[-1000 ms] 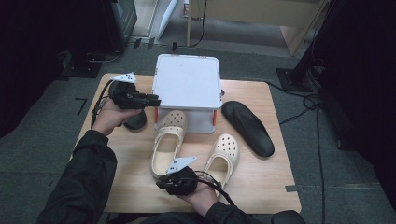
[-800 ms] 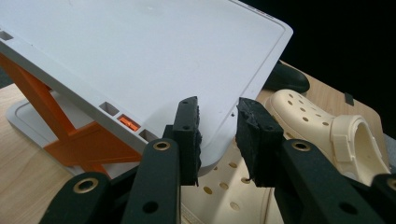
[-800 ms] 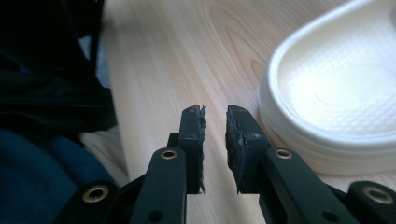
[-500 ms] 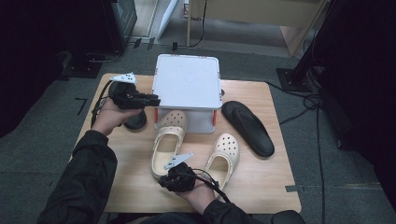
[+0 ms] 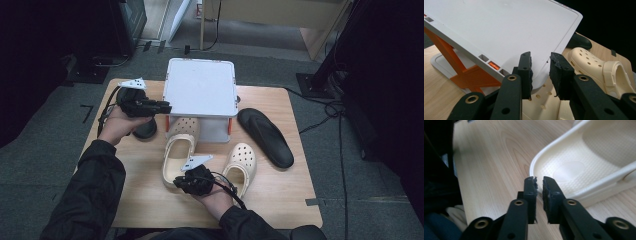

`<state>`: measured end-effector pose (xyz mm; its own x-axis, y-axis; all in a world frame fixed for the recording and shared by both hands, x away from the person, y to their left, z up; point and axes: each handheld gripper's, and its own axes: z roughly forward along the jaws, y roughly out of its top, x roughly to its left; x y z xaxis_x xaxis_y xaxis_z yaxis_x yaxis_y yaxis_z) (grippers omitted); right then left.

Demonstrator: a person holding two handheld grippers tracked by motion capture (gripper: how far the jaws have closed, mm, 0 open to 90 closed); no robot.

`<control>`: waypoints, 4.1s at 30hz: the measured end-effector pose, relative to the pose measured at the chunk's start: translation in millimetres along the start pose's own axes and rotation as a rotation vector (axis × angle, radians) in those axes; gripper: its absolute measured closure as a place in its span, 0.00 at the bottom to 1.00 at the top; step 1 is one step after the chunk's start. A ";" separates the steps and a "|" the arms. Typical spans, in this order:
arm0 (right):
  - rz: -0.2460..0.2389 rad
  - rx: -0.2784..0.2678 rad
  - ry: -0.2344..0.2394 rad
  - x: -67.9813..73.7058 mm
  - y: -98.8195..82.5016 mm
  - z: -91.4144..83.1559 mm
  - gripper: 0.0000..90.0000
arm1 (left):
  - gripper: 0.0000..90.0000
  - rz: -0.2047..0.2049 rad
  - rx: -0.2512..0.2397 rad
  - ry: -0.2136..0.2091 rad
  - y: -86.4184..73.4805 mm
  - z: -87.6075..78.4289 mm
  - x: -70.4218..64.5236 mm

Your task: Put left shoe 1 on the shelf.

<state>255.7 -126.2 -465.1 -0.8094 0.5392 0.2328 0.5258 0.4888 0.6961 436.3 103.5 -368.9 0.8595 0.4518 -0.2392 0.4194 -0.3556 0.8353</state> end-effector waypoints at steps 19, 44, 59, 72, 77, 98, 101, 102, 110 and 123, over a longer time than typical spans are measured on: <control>-0.018 0.154 0.045 11.5 2.8 34.9 0.96 | 0.80 0.002 -0.002 0.003 -0.3 0.0 -0.2; -0.160 0.057 -0.092 -48.9 39.9 25.9 0.98 | 0.81 -0.011 -0.013 0.000 -1.9 -0.4 0.9; -0.131 0.008 -0.152 -68.1 51.5 33.5 0.99 | 0.81 -0.020 -0.019 -0.003 -2.5 -0.4 1.4; -0.121 -0.006 -0.166 -65.5 52.7 40.1 0.97 | 0.84 -0.028 -0.023 0.004 -3.1 -0.9 3.2; -0.141 0.049 -0.181 -64.5 46.8 44.8 0.97 | 0.85 -0.030 -0.022 0.006 -3.1 -0.6 3.1; -0.123 -0.051 -0.258 -80.6 64.5 47.1 0.97 | 0.86 -0.053 -0.024 0.007 -2.9 -0.4 3.5; -0.120 -0.060 -0.227 -76.5 64.6 38.9 0.97 | 0.84 -0.055 -0.028 -0.001 -3.2 -0.7 3.6; -0.113 -0.062 -0.215 -75.6 64.8 36.3 0.96 | 0.82 -0.062 -0.030 -0.004 -3.3 -0.8 3.5; -0.091 -0.088 -0.125 -62.4 58.9 2.3 0.90 | 0.73 -0.064 -0.067 -0.002 -1.5 -15.6 -10.0; 0.007 -0.106 -0.118 -76.3 6.1 -88.8 0.74 | 0.62 -0.008 0.001 -0.002 -24.0 -12.5 -51.5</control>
<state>297.4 -225.2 -418.3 -0.7660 0.6223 0.1613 0.4961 0.4126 0.7640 378.3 98.9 -370.5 0.8566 0.4532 -0.2467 0.4267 -0.3530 0.8327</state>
